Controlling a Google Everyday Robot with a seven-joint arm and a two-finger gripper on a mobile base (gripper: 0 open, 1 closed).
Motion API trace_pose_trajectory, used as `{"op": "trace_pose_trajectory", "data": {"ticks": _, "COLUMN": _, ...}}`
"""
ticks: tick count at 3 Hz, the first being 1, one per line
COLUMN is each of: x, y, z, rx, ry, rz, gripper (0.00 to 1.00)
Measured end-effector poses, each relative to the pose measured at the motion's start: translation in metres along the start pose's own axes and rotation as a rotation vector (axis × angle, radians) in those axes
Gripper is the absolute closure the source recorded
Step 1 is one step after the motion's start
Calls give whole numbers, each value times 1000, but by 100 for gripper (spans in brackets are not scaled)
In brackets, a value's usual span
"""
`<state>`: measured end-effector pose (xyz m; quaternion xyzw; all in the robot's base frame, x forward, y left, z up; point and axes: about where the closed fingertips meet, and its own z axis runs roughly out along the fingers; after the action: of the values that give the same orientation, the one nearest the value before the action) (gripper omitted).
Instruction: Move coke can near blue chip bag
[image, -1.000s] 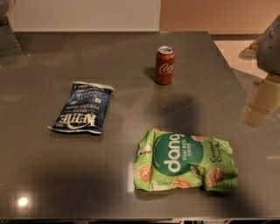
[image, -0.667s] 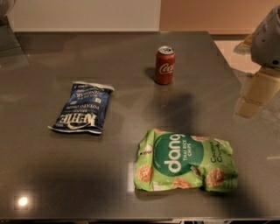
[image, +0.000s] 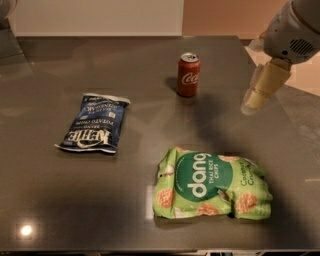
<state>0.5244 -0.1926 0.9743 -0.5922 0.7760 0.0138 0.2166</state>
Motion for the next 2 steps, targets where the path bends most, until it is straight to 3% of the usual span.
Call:
{"op": "trace_pose_trajectory", "data": {"ticks": 1, "x": -14, "y": -37, "z": 20, "rx": 6, "ry": -72, "rz": 53, "gripper": 0}}
{"op": "trace_pose_trajectory", "data": {"ticks": 2, "x": -26, "y": -73, "z": 47, "rx": 19, "ry": -103, "rz": 100, "gripper": 0}}
